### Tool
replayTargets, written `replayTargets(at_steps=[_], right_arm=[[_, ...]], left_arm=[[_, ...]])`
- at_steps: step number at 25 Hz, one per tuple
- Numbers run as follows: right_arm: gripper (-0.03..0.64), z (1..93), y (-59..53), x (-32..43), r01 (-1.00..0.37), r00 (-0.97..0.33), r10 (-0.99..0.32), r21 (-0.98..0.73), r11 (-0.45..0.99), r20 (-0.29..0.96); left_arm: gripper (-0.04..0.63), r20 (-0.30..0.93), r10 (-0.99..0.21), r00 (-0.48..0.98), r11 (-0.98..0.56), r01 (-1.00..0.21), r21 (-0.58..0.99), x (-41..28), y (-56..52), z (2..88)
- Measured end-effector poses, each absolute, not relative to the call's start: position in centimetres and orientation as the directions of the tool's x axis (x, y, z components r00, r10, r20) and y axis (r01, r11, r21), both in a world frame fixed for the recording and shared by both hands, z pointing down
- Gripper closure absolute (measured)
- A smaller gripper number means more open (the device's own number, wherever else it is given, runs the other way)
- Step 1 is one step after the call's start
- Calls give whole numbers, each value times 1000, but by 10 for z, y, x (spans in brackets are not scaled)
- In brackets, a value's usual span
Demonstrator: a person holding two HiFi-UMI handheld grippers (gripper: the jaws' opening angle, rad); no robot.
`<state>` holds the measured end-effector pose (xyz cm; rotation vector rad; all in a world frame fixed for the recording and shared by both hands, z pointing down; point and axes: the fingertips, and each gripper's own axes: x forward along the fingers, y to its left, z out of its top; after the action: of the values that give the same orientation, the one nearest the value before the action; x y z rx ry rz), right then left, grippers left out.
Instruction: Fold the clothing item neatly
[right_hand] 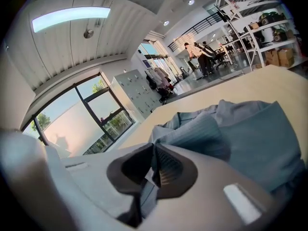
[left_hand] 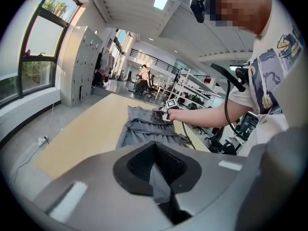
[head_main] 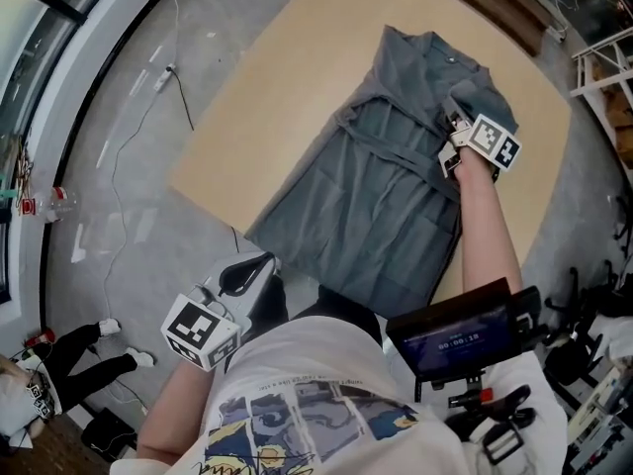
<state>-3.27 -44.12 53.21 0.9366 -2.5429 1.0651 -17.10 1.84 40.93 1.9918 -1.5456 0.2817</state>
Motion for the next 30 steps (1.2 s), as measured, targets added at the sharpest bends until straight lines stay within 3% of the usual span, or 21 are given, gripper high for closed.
replayTargets(at_steps=[14, 30], right_arm=[[597, 565, -424, -93, -620, -767, -354, -472, 627, 536], [543, 567, -396, -88, -659, -724, -370, -426, 620, 581]], left_arm=[[589, 517, -821, 243, -80, -945, 318, -184, 37, 413], [589, 494, -806, 326, -156, -923, 353, -196, 38, 419]])
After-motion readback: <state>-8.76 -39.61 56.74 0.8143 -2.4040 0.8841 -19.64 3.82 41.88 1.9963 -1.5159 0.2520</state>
